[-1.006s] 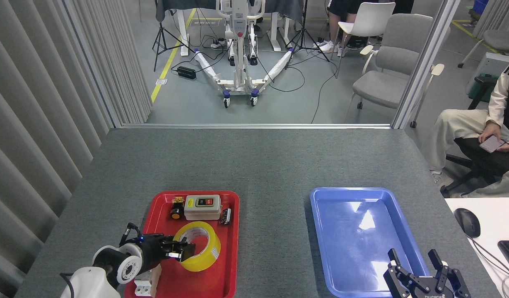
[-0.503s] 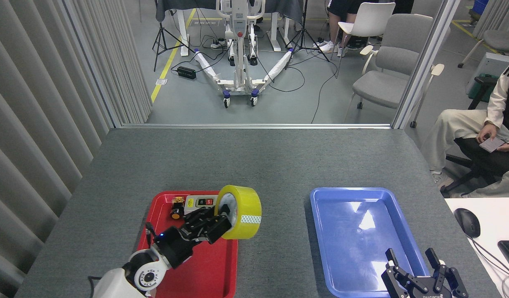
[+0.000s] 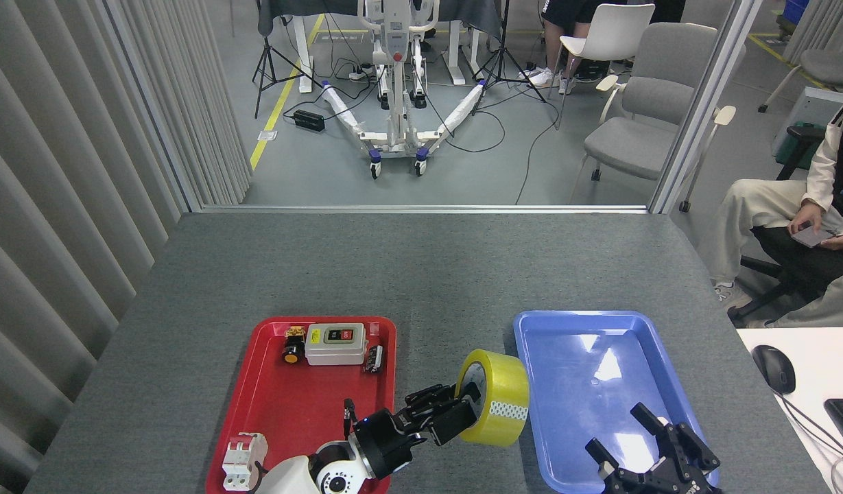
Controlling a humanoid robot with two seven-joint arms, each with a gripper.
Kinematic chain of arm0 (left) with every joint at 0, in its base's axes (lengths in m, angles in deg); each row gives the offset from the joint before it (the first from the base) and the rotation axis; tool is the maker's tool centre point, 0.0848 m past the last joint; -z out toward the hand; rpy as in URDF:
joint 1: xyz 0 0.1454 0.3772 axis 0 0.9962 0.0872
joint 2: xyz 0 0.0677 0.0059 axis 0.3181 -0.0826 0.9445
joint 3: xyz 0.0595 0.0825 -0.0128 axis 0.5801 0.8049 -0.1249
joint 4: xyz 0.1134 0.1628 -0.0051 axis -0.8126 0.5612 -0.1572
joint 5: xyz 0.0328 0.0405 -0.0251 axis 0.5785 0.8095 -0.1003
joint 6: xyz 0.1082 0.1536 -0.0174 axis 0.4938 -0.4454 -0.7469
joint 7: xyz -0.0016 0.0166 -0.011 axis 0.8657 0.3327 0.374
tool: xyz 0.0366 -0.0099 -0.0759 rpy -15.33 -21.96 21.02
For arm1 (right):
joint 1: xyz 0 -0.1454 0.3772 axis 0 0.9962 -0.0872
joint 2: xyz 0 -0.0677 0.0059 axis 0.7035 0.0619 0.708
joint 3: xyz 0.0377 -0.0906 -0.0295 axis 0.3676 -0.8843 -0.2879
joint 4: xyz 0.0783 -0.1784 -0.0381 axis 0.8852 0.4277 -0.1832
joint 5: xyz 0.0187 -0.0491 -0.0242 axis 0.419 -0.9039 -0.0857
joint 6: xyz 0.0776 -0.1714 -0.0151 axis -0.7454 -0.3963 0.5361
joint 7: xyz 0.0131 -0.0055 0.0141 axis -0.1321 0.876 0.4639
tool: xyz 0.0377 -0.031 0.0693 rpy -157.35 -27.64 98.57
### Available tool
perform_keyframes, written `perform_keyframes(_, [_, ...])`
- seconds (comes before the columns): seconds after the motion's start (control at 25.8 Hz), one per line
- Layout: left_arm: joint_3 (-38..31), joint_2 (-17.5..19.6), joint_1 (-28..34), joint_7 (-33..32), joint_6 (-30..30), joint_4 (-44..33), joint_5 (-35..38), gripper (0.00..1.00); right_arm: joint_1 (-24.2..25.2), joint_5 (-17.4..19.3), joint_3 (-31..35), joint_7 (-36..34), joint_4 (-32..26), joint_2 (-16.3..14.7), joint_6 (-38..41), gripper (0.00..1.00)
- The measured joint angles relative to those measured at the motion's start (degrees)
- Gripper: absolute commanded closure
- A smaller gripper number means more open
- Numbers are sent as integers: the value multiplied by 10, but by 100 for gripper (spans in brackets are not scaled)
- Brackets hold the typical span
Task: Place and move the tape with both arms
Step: 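Lift the tape roll with the left gripper toward the blue tray, then bring the right gripper to the tape roll and take it from the left gripper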
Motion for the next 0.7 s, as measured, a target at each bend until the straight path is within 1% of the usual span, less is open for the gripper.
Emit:
perform_keyframes(0.12, [2, 0, -2, 1, 1, 5, 0, 100, -1, 1, 1, 1, 5, -3, 47, 0])
perform_keyframes(0.23, [1, 0, -2, 2, 1, 9, -1, 100, -3, 1, 1, 1, 16, -6, 63, 0])
perform_keyframes(0.31, [0, 0, -2, 2, 1, 11, -1, 100, -14, 2, -3, 1, 24, -9, 65, 0])
perform_keyframes(0.54, [1, -4, -1, 3, 1, 14, -2, 100, -66, 2, -57, 1, 40, -11, 69, 0])
perform_keyframes(0.7, [2, -15, -1, 3, 1, 20, -1, 100, -85, 1, -90, 1, 42, -11, 69, 0])
